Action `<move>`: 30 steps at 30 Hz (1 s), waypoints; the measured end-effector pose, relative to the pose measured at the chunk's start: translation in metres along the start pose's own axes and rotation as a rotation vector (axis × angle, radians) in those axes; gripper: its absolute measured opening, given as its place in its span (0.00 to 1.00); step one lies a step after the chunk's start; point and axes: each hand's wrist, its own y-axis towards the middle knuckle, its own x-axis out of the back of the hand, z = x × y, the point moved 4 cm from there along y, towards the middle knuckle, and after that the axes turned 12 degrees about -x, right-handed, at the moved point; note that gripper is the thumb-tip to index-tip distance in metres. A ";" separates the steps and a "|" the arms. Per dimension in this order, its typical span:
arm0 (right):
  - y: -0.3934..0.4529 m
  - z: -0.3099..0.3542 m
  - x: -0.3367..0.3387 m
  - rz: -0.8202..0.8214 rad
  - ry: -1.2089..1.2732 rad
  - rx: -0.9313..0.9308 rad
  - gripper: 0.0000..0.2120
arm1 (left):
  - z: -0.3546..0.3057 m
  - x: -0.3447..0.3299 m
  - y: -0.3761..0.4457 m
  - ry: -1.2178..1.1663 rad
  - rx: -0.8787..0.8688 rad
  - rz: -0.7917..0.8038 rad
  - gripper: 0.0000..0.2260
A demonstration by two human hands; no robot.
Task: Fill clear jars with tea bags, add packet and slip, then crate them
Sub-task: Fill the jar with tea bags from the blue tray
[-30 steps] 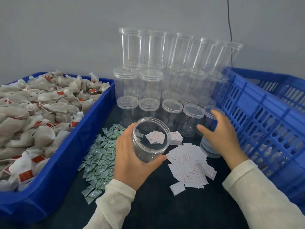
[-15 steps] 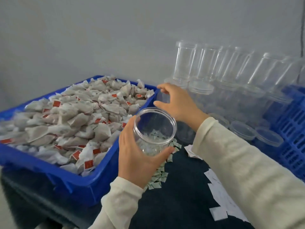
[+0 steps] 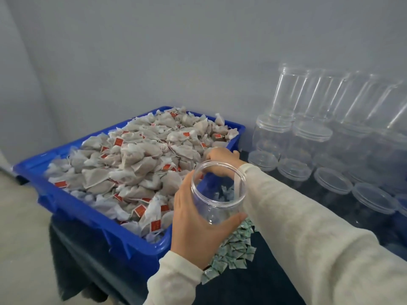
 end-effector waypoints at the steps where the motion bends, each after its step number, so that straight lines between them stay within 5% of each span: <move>1: 0.003 0.000 -0.001 -0.022 -0.010 -0.006 0.05 | 0.001 0.000 0.000 -0.011 0.007 0.002 0.42; 9: -0.001 0.012 0.005 -0.053 -0.034 0.095 0.06 | 0.003 0.003 0.001 -0.014 -0.011 0.003 0.41; 23: -0.060 0.006 0.126 -0.339 0.183 0.313 0.06 | 0.006 0.004 0.002 -0.030 0.005 0.039 0.39; 30: -0.119 0.001 0.168 -0.310 0.475 0.424 0.08 | 0.006 0.002 0.003 0.041 0.027 0.075 0.40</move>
